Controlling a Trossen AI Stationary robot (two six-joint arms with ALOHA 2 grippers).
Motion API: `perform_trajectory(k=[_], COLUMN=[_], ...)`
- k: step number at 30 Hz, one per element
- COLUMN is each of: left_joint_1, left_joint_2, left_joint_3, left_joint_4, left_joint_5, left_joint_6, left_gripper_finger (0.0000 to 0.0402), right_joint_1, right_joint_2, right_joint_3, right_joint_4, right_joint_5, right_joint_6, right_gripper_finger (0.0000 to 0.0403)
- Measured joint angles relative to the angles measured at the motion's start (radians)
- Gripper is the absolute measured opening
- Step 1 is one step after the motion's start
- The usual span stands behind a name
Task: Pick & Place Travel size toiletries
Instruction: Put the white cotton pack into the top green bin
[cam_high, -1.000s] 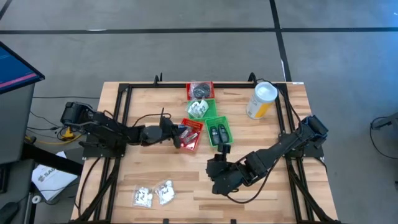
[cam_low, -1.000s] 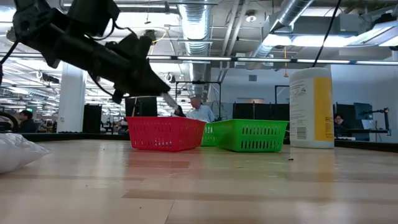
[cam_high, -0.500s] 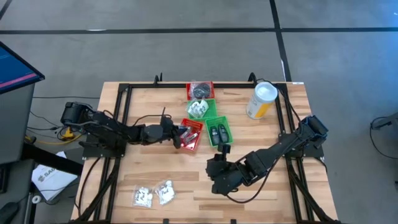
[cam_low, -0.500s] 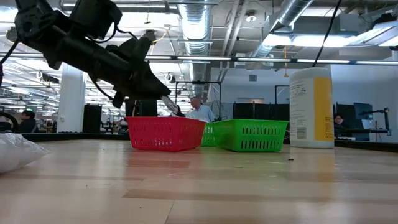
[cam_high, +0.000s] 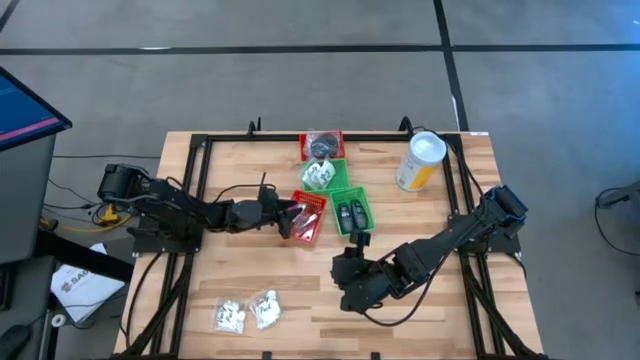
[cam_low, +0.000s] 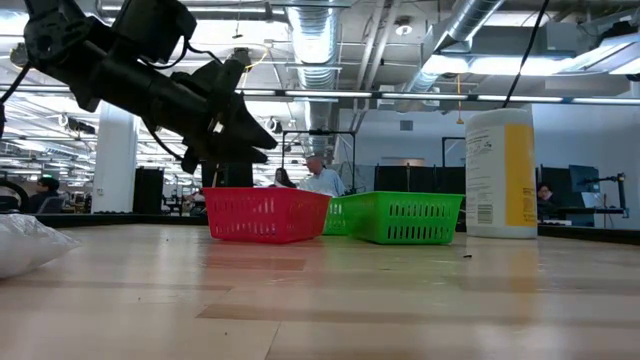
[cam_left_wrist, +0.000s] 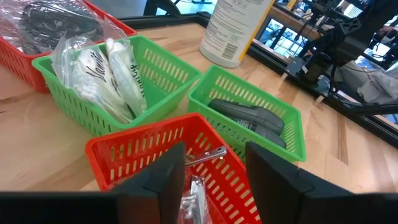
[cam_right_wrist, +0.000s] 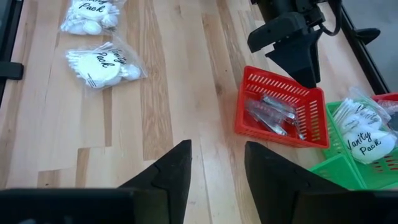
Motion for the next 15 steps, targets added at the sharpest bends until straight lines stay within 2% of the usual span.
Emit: perform_trajectory(k=[6, 12, 15], left_joint_1=[0.000, -0.032, -0.113], left_joint_2=[0.000, 0.000, 0.000], left_joint_3=[0.000, 0.000, 0.000], left_joint_4=[0.000, 0.000, 0.000], left_joint_5=[0.021, 0.289, 0.328], left_joint_6=[0.001, -0.008, -0.033], left_gripper_finger=[0.0171, 0.0164, 0.0159], right_joint_1=[-0.005, -0.004, -0.001], right_joint_2=[0.000, 0.000, 0.000], right_joint_3=[0.000, 0.000, 0.000], right_joint_4=[0.000, -0.006, -0.022], right_joint_5=[0.000, -0.008, -0.008], right_joint_6=[0.000, 0.000, 0.003], right_gripper_finger=[0.0142, 0.0138, 0.0137])
